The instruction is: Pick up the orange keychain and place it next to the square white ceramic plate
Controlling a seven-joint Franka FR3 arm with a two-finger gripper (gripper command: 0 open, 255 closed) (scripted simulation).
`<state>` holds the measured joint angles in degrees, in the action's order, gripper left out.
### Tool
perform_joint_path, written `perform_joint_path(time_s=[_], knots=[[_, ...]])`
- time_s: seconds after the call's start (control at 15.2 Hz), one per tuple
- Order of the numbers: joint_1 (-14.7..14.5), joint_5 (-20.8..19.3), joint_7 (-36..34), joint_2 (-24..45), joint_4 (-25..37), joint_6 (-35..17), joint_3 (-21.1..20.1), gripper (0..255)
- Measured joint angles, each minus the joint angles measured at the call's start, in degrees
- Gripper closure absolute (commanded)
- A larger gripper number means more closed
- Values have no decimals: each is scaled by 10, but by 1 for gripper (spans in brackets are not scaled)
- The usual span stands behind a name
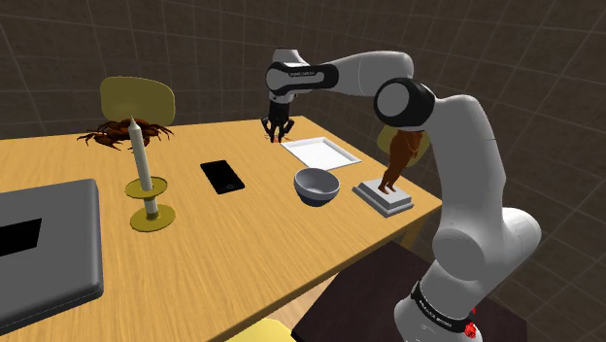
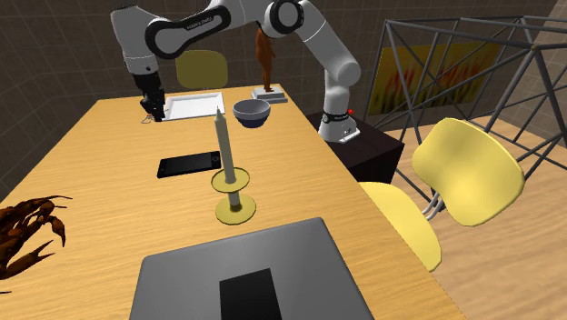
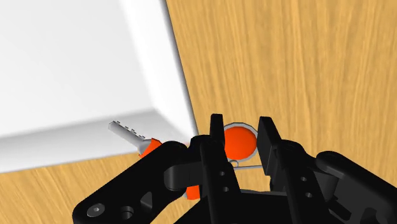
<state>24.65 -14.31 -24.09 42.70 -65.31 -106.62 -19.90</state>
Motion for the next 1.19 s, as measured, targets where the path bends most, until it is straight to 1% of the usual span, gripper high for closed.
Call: perform_joint_path(time_s=[0.2, 0.26, 0.59, 0.66, 0.79, 0.99, 1.19], knots=[[-1, 1, 1, -1, -9, -10, 3, 255], [0, 2, 0, -1, -21, -20, 4, 255], [-8, 4, -2, 1, -5, -15, 11, 255], [-5, 6, 0, -2, -19, -20, 11, 0], [0, 9, 0, -9, -41, -27, 10, 0], [2, 9, 1, -9, -45, -29, 11, 0], [-7, 10, 5, -2, 3, 2, 14, 0]])
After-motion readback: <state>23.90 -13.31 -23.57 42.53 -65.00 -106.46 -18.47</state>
